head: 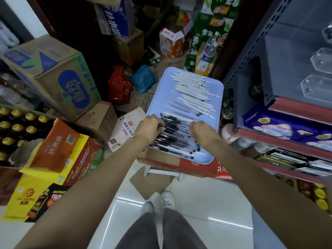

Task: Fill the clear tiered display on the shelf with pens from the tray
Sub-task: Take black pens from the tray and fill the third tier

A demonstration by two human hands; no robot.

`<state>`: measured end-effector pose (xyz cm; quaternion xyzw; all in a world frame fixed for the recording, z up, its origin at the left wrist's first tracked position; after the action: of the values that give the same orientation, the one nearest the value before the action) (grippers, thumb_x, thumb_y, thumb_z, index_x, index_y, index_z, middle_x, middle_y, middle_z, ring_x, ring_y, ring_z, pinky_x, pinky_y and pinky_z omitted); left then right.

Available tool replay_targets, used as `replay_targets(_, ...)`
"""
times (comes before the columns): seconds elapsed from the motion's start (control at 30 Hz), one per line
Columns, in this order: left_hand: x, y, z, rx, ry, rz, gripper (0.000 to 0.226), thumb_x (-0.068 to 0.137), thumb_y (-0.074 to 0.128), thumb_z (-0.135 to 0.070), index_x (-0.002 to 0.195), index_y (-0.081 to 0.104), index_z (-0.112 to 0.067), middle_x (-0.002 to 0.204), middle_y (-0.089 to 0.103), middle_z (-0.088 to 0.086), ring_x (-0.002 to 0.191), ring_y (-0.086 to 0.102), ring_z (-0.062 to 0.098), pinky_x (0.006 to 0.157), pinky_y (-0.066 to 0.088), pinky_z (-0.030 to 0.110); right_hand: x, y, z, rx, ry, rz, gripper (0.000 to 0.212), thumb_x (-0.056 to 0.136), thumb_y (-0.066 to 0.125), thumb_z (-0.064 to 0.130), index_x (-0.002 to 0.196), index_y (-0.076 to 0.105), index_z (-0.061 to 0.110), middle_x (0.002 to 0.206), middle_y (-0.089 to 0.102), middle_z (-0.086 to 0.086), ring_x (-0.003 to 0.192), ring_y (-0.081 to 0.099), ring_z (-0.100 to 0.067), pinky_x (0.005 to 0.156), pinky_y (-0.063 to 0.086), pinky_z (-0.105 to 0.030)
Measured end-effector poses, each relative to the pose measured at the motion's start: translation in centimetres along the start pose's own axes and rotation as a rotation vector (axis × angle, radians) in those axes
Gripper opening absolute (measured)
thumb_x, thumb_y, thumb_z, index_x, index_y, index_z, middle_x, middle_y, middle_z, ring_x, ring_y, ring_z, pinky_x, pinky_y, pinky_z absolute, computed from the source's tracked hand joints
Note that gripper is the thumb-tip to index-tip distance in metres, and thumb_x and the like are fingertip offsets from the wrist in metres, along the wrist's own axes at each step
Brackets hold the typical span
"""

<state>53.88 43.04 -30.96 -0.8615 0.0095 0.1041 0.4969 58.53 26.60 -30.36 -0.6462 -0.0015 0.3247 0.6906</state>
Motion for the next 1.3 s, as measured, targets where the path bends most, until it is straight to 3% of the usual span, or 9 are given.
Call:
replay_targets(0.17,-0.1,-1.0,0.0,-0.176,0.008,-0.081,0.023,0.089,0.061,-0.019,0.109,0.068,-0.010,0.113,0.060,0.009,0.106,0.056,0.024,0.092,0.044,0.029,-1.3,-0.4,-0.6,0.241,0.064,-0.059,0.016,0.094,0.040,-0.002,0.101,0.055,-0.002,0.095,0.062,-0.023,0.084,0.060,-0.037,0.071,0.052,-0.041)
replay_targets(0.27,-0.6,-2.2,-2.0,-0.448,0.003,-0.096,0.022,0.091,0.058,-0.021,0.103,0.070,-0.006,0.107,0.063,0.008,0.100,0.057,0.019,0.085,0.039,0.018,-3.1,-2.2,-1.3,0.650,0.115,-0.190,0.019,0.096,0.045,0.002,0.085,0.059,0.009,0.078,0.055,-0.005,0.065,0.052,-0.013,0.055,0.045,-0.016)
replay_targets(0.37,-0.2,-2.9,-6.1,-0.720,0.005,0.049,0.027,0.090,0.058,-0.034,0.082,0.067,-0.010,0.085,0.058,0.007,0.083,0.055,0.018,0.078,0.044,0.024,-4.6,-4.5,-1.4,0.796,0.059,-0.259,0.010,0.092,0.053,0.004,0.093,0.064,0.003,0.074,0.055,0.005,0.067,0.052,-0.007,0.062,0.044,-0.013)
replay_targets(0.5,1.3,-4.0,-12.0,-0.936,-0.020,0.077,0.030,0.089,0.060,-0.033,0.083,0.067,-0.004,0.091,0.068,0.007,0.088,0.061,0.015,0.081,0.049,0.028,-6.9,-7.5,-3.6,0.950,0.030,-0.371,0.002,0.086,0.062,0.004,0.088,0.061,0.005,0.071,0.060,-0.001,0.064,0.059,-0.011,0.067,0.046,-0.021)
replay_targets(0.6,2.7,-4.6,-17.4,-0.908,0.057,0.096,0.030,0.089,0.060,-0.035,0.086,0.061,-0.005,0.083,0.060,0.008,0.078,0.058,0.019,0.073,0.046,0.027,-9.0,-10.2,-7.1,0.959,0.050,-0.466,0.010,0.081,0.069,0.008,0.089,0.062,0.010,0.072,0.061,0.004,0.058,0.058,0.006,0.062,0.045,-0.009)
replay_targets(0.77,4.0,-6.3,-29.5,-0.597,0.357,0.098,0.027,0.095,0.050,-0.030,0.085,0.057,-0.007,0.085,0.066,0.010,0.084,0.065,0.026,0.080,0.050,0.039,-14.3,-17.5,-15.6,1.114,0.012,-0.710,0.026,0.087,0.064,0.018,0.112,0.056,0.017,0.087,0.061,0.003,0.074,0.059,0.000,0.065,0.046,-0.012)
replay_targets(0.93,2.9,-4.5,-41.9,-0.426,0.587,0.195,0.016,0.096,0.049,-0.021,0.081,0.053,-0.017,0.068,0.062,-0.001,0.056,0.059,0.000,0.062,0.045,0.021,-19.5,-22.7,-25.6,1.264,-0.092,-0.788,0.017,0.093,0.054,0.009,0.102,0.057,0.022,0.080,0.067,0.007,0.068,0.064,0.001,0.060,0.050,-0.013)
replay_targets(1.13,4.9,-3.5,-50.8,-0.570,0.607,0.055,0.015,0.093,0.055,-0.019,0.079,0.059,-0.020,0.060,0.060,-0.002,0.048,0.051,-0.001,0.049,0.039,0.012,-22.8,-25.2,-36.8,1.473,-0.156,-0.824,0.007,0.090,0.056,0.003,0.091,0.059,0.010,0.072,0.071,0.002,0.066,0.067,-0.006,0.064,0.052,-0.015)
replay_targets(1.3,7.5,-2.8,-55.0,-0.510,0.626,-0.004,0.016,0.087,0.064,-0.025,0.071,0.063,-0.024,0.058,0.063,-0.007,0.059,0.049,0.011,0.055,0.037,0.024,-22.9,-27.3,-42.3,1.431,-0.169,-0.842,0.012,0.089,0.056,0.000,0.086,0.064,0.009,0.073,0.068,0.001,0.068,0.066,-0.008,0.067,0.053,-0.015)
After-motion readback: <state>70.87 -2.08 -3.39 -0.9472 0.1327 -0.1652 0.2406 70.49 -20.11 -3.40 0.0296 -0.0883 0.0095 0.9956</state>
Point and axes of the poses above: each hand's wrist, its own x-axis towards the middle knuckle, its own y-axis out of the palm, z = x × y, the point moved 7 cm from there along x, towards the middle knuckle
